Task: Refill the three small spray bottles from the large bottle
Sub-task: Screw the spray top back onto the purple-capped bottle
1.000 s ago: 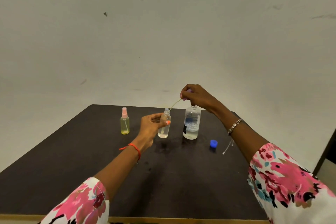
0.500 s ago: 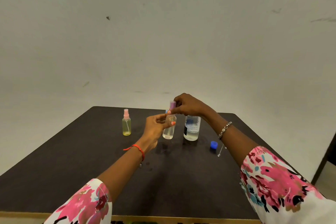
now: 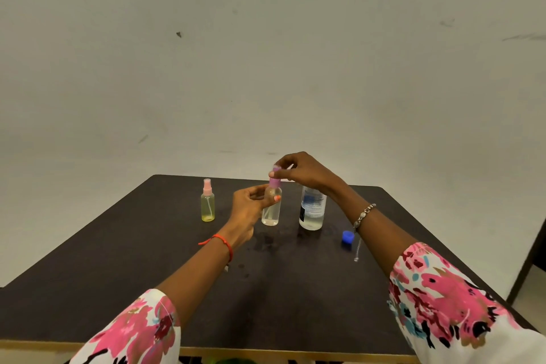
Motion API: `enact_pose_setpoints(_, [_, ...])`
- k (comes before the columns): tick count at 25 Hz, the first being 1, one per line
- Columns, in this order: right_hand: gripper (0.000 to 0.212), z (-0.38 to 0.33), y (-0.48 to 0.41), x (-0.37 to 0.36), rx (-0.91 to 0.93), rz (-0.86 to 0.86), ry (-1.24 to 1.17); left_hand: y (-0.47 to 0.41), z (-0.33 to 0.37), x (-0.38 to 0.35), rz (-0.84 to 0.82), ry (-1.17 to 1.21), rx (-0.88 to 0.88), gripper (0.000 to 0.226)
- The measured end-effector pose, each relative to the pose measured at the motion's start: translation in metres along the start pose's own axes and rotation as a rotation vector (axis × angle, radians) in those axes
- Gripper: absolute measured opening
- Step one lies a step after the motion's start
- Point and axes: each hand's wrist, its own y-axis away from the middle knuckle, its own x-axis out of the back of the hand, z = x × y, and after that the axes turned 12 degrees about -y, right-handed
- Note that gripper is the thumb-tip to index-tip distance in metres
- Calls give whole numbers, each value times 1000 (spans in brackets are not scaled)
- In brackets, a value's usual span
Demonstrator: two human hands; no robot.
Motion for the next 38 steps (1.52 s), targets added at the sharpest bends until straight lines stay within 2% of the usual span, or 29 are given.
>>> enact_pose_setpoints(2, [24, -3, 1, 2, -7, -19, -85, 1, 3, 1, 9, 3, -2, 42])
enact_pose_setpoints(7, [16, -4, -1, 11, -108, -6, -212, 5, 1, 4, -5, 22, 11, 41])
enact_pose_setpoints(10, [10, -2, -1, 11, -78, -22, -166, 7, 3, 5, -3, 29, 3, 41])
enact_pose_setpoints(14, [39, 3, -1, 3, 52, -83, -183, 9, 7, 3, -32, 19, -5, 40])
enact_pose_setpoints(18, [26, 5, 0, -7, 30, -57, -88, 7, 5, 4, -22, -15, -30, 40])
enact_pose_setpoints(20, [37, 5, -2, -11, 2, -36, -45, 8, 5, 4, -29, -25, -23, 37])
enact_pose_setpoints(25, [40, -1, -2, -6, 27, -118, -106, 8, 3, 7, -21, -17, -11, 38])
enact_pose_setpoints(34, [42, 0, -5, -26, 3, 32, -47, 8, -5, 9, 36, -49, -60, 40])
enact_pose_setpoints(38, [35, 2, -7, -39, -17, 110, -74, 3, -12, 10, 72, -53, -65, 40])
